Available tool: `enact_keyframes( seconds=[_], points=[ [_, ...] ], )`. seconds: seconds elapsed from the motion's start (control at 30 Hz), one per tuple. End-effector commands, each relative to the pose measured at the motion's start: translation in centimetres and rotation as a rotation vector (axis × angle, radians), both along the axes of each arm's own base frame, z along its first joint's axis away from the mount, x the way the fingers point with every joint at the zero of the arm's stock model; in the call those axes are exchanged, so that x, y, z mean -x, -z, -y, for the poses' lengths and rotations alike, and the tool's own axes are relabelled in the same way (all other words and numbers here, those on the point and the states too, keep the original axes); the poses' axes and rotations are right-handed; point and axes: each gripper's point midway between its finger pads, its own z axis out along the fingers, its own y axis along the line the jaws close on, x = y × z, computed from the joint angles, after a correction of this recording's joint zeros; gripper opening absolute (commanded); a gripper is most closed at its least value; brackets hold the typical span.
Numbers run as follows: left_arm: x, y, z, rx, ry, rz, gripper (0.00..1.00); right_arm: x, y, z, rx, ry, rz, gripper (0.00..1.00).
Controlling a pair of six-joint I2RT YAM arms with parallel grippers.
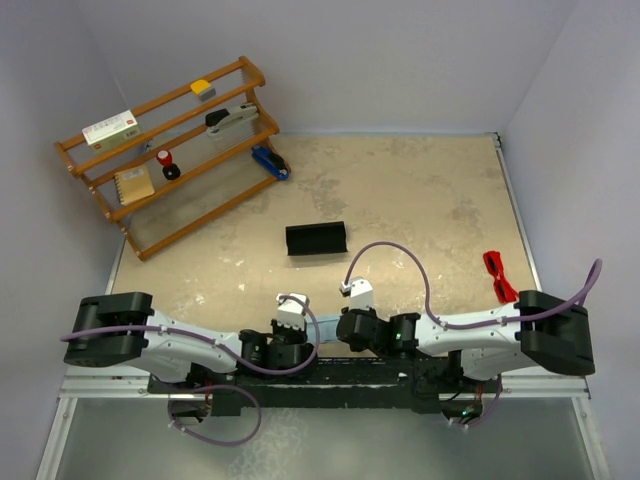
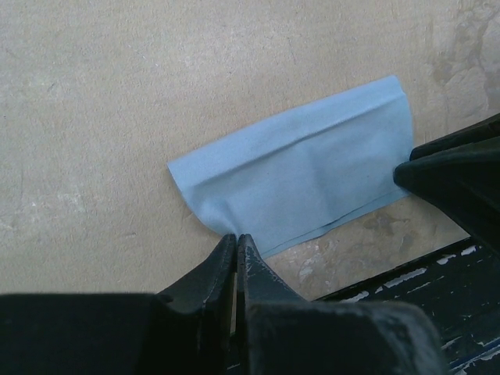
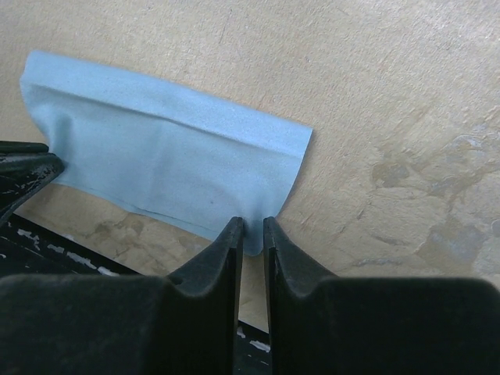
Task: Organize the sunglasses
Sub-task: Pick up the glasses cleaning cloth from the center of the board.
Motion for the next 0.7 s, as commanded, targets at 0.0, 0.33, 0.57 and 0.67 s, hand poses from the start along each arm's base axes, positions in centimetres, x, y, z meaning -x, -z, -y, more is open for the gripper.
enact_keyframes(
  seconds=[0.0, 0.33, 0.57, 0.67],
  points=[
    [0.07, -0.34, 0.11, 0.021, 0.008, 0.013, 0.0, 0.02, -0.39, -0.57, -0.01, 0.016, -0.003, 0.2],
    [0.14, -0.35, 0.12, 0.023, 0.009, 0.014, 0.0, 0.21, -0.36, -0.69, 0.0, 0.013, -0.003, 0.22],
    [0.22, -0.43, 0.04, 0.025, 0.011, 0.015, 0.0, 0.33, -0.25, -1.07, 0.003, 0.008, -0.005, 0.2],
    [0.22, -0.5, 0.02, 0.028, 0.01, 0.015, 0.0, 0.33, -0.18, -1.13, 0.005, 0.01, -0.005, 0.18]
  ],
)
